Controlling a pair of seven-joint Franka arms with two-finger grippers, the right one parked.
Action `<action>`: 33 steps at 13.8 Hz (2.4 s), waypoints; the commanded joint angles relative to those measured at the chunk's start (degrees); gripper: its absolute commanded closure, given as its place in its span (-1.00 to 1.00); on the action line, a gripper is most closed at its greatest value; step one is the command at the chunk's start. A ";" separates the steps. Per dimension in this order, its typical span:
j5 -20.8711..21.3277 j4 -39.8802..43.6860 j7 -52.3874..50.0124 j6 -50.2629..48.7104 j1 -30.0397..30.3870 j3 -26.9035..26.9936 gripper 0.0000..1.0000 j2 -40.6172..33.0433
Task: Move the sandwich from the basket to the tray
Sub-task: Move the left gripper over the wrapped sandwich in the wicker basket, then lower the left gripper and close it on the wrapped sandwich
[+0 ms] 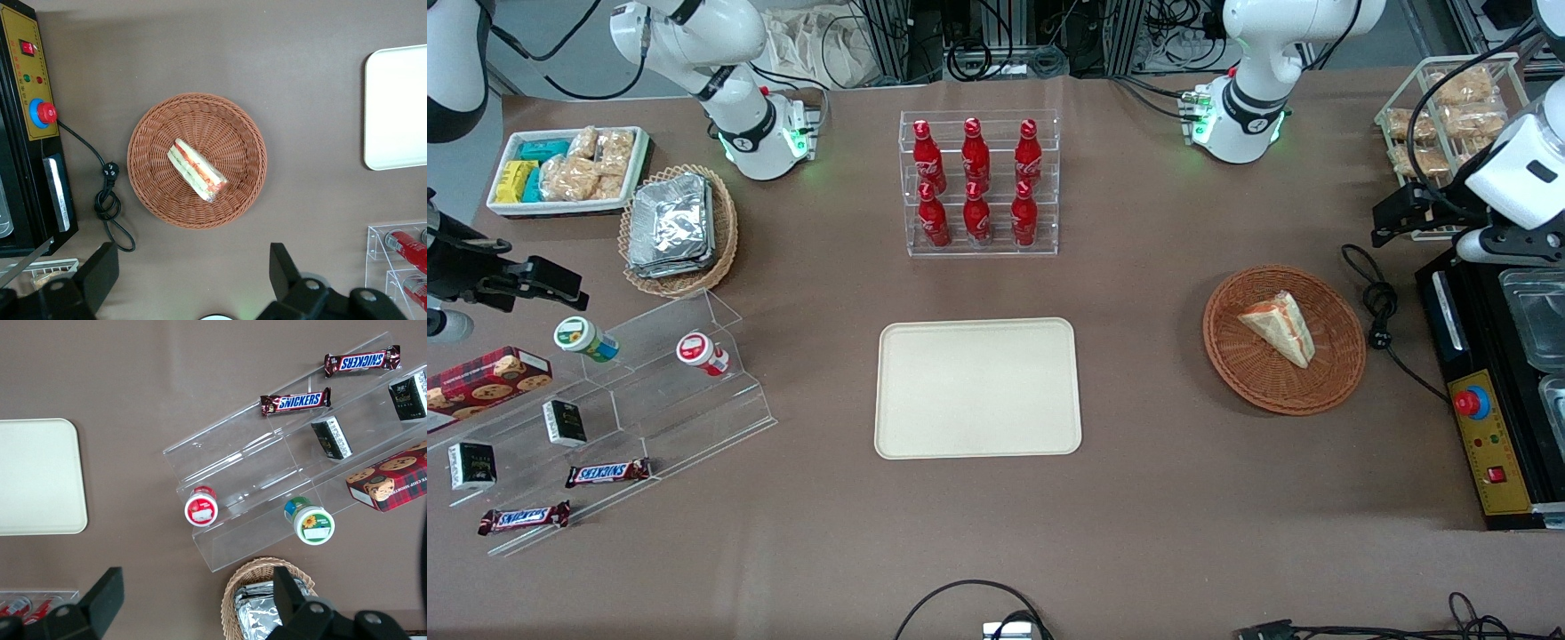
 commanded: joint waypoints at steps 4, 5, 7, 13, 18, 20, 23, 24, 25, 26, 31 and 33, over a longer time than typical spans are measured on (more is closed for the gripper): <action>0.39 2.05 -2.01 -0.95 -0.34 -0.10 -1.00 1.85; 0.39 1.70 -3.24 -0.95 -0.17 -0.01 -1.00 2.72; 0.48 -1.97 -5.35 1.58 0.01 0.08 -1.00 2.74; 0.83 -23.32 -22.22 20.46 0.10 0.08 -1.00 -2.27; 0.92 -32.83 -33.30 30.33 -0.08 -0.09 -1.00 -3.33; 0.92 -35.90 -36.20 33.75 -0.08 -0.09 -1.00 -3.33; 0.92 -40.56 -39.72 39.28 -0.08 -0.09 -1.00 -3.16; 0.92 -42.23 -41.30 41.74 -0.08 -0.09 -1.00 -3.07; 0.83 -43.38 -42.79 43.94 -0.25 -0.09 -1.00 -2.46; 0.92 -44.26 -44.11 45.53 -0.43 -0.18 -1.00 -1.93; 0.83 -48.92 -46.76 54.75 -0.52 -0.18 -1.00 1.41; 0.83 -49.63 -46.94 56.70 -0.52 -0.18 -1.00 2.73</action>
